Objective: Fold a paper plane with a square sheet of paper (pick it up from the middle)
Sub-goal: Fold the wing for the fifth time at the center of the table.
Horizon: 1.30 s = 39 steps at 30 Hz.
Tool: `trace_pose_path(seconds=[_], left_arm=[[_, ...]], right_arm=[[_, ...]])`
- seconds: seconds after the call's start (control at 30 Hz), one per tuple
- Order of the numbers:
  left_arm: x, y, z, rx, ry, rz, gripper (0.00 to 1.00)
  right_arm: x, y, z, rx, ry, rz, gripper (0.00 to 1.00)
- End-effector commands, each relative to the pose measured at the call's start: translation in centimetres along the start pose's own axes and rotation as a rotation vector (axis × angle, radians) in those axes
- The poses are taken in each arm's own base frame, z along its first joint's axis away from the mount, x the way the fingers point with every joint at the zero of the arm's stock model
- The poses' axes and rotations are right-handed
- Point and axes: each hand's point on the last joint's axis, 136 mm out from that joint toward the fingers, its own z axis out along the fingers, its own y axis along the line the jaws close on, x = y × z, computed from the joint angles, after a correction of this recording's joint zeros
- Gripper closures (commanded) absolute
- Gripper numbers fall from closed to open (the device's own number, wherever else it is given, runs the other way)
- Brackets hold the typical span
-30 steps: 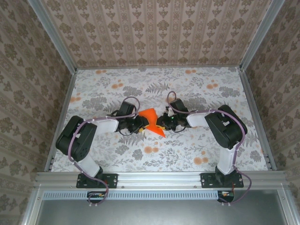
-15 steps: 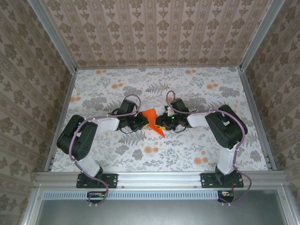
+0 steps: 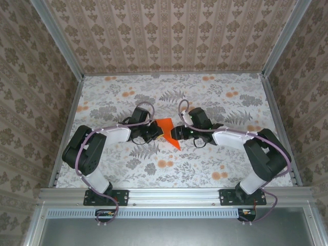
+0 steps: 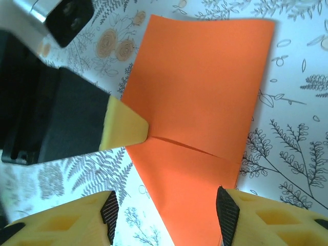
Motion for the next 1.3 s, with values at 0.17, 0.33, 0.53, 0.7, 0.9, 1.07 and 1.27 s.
trace_pose_path(seconds=[0.17, 0.33, 0.53, 0.7, 0.9, 1.07, 1.27], left_arm=[[0.0, -1.5, -0.3, 0.012, 0.007, 0.0, 1.0], [0.0, -1.7, -0.4, 0.014, 0.006, -0.008, 1.0], [-0.1, -2.1, -0.6, 0.019, 0.004, -0.006, 1.0], [-0.1, -2.2, -0.7, 0.022, 0.002, -0.007, 1.0], [-0.1, -2.2, -0.7, 0.022, 0.002, -0.009, 1.0], [-0.3, -2.4, -1.0, 0.034, 0.004, -0.017, 0.99], [-1.2, -2.8, -2.1, 0.048, -0.013, -0.012, 0.93]], right_arm=[[1.6, -0.2, -0.2, 0.271, -0.026, -0.362, 0.4], [2.2, 0.7, 1.4, 0.317, 0.0, -0.441, 0.42], [2.7, 0.8, 3.0, 0.37, 0.023, -0.499, 0.43], [2.6, 0.8, 4.1, 0.387, 0.037, -0.525, 0.53], [2.8, 0.3, 4.7, 0.418, 0.037, -0.543, 0.59], [2.9, 0.0, 4.4, 0.431, 0.028, -0.546, 0.72], [2.6, 0.2, 4.0, 0.428, 0.007, -0.537, 0.87]])
